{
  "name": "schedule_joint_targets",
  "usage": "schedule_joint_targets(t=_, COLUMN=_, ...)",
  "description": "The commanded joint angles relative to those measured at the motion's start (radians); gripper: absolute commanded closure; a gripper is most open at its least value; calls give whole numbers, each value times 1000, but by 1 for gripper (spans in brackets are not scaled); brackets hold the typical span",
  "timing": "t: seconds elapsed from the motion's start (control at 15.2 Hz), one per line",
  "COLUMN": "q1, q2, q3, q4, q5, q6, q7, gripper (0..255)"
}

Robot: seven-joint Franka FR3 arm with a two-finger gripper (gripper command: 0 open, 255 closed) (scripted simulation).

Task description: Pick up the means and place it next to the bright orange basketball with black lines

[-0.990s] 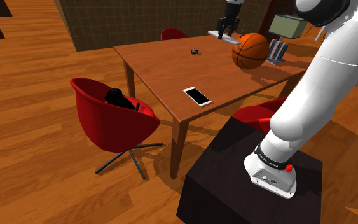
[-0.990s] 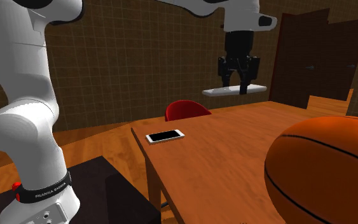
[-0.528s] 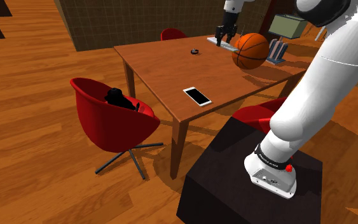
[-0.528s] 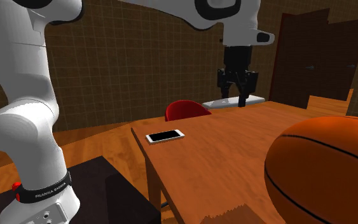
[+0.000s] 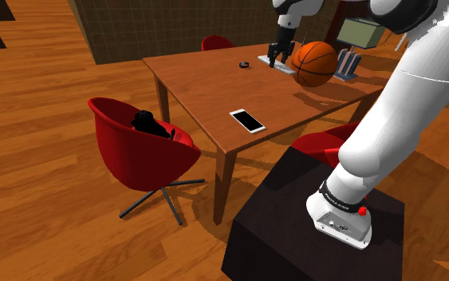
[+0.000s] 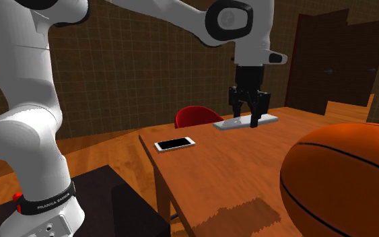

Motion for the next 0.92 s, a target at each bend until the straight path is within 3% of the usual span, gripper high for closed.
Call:
schedule_joint_targets(t=0.0, q1=-1, q2=7, q3=-1, q4=-18, q5=3, q6=25, q7=-4, gripper=255)
schedule_joint_targets(t=0.86, q1=-4, q2=60, q3=2, q4=-131, q5=24, q6=189, q7=-19, gripper=255)
